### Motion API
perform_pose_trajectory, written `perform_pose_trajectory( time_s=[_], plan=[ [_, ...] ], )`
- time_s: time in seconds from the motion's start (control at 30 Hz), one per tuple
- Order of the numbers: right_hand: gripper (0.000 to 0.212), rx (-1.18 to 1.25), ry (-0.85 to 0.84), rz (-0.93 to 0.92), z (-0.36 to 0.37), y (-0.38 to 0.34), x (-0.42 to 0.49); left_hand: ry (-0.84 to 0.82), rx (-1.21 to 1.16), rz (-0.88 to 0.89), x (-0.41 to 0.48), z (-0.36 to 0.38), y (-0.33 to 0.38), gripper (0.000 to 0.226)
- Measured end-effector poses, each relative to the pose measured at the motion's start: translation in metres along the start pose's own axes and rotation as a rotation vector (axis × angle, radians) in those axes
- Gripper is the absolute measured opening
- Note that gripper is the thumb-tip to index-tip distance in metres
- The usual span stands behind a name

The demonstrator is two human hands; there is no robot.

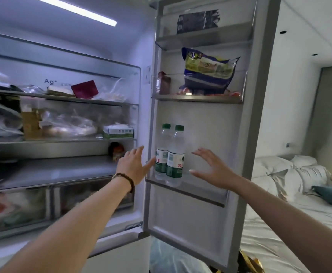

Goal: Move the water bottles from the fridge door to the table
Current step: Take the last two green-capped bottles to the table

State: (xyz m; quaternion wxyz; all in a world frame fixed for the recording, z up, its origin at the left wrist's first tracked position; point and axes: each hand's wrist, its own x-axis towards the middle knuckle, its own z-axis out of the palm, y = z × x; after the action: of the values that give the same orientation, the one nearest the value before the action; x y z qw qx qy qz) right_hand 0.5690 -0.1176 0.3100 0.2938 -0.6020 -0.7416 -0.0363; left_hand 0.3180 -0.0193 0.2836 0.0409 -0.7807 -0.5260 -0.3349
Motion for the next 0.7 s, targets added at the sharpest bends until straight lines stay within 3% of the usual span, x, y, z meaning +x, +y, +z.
perform_pose_trajectory(
  time_s=[0.07, 0.27, 0.33, 0.47, 0.6, 0.7],
  plan=[
    [0.071, 0.064, 0.029, 0.006, 0.007, 0.012, 0.026, 0.003, -0.149, 0.002, 0.024, 0.005, 0.007, 0.091],
    [0.079, 0.432, 0.079, 0.115, 0.021, 0.028, 0.091, 0.006, -0.675, 0.038, 0.093, 0.025, 0.019, 0.064],
    [0.073, 0.546, 0.113, 0.139, 0.023, 0.026, 0.109, -0.021, -0.756, 0.062, 0.116, 0.029, 0.018, 0.061],
    [0.031, 0.674, 0.151, 0.183, 0.030, 0.021, 0.142, -0.132, -0.799, 0.153, 0.154, 0.044, 0.015, 0.051],
    [0.048, 0.706, 0.127, 0.215, 0.044, 0.016, 0.158, -0.128, -0.925, 0.230, 0.176, 0.059, 0.015, 0.033],
    [0.049, 0.753, 0.166, 0.201, 0.051, 0.016, 0.158, -0.135, -0.993, 0.256, 0.183, 0.066, 0.013, 0.023]
  ],
)
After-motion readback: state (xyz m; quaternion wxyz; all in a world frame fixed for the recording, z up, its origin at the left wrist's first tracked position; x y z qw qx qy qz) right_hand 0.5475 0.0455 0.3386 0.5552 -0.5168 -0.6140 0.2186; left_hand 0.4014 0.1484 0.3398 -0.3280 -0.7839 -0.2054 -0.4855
